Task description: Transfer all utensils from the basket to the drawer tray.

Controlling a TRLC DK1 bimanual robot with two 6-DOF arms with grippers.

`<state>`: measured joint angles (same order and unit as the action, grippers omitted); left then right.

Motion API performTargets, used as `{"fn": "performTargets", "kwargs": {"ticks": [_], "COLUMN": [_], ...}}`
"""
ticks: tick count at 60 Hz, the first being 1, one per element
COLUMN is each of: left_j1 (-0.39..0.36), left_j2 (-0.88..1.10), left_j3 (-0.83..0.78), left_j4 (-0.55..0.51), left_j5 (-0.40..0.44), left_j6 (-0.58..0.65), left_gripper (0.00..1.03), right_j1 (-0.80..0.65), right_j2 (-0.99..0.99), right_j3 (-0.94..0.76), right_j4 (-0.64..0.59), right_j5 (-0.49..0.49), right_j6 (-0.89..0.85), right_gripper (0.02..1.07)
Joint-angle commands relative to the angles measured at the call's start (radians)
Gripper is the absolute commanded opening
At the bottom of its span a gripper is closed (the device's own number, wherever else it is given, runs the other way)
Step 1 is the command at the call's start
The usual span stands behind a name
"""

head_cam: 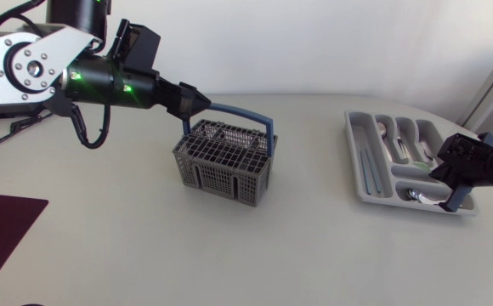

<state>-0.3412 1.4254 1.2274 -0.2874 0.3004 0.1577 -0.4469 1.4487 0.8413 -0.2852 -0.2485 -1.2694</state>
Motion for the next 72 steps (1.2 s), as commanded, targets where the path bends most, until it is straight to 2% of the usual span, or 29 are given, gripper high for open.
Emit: {"fn": "performTargets", "kwargs": {"ticks": [1,16,29,53,62,64,70,72], "left_j1": [0.002,0.002,0.025,0.051,0.068,0.071,0.093,0.102], "left_j2": [-0.026,-0.052,-0.077,-0.095,-0.095,-0.095,-0.095,-0.094], "left_j3": [-0.043,-0.077,-0.109,-0.154,-0.166,-0.169,-0.178,-0.181], "left_j4": [0.002,-0.001,-0.001,0.002,0.010,0.013,0.021,0.022], "left_j5": [-0.004,-0.020,-0.020,-0.020,-0.020,-0.020,-0.020,-0.020], "left_j6": [0.014,0.028,0.037,0.051,0.054,0.057,0.062,0.065], "left_gripper": [0.95,0.95,0.95,0.95,0.95,0.95,0.95,0.95], "right_j1": [-0.033,-0.095,-0.101,-0.079,-0.067,-0.065,-0.065,-0.065], "right_j2": [0.079,0.205,0.239,0.236,0.219,0.214,0.177,0.164], "right_j3": [-0.013,0.033,-0.028,-0.082,-0.114,-0.117,-0.117,-0.114], "right_j4": [0.031,0.089,0.264,0.279,0.327,0.340,0.354,0.354], "right_j5": [0.032,0.081,0.129,0.129,0.127,0.126,0.126,0.126], "right_j6": [-0.108,-0.186,-0.245,-0.251,-0.249,-0.246,-0.208,-0.196], "right_gripper": [0.08,0.08,0.08,0.14,0.28,0.34,0.66,0.73]}}
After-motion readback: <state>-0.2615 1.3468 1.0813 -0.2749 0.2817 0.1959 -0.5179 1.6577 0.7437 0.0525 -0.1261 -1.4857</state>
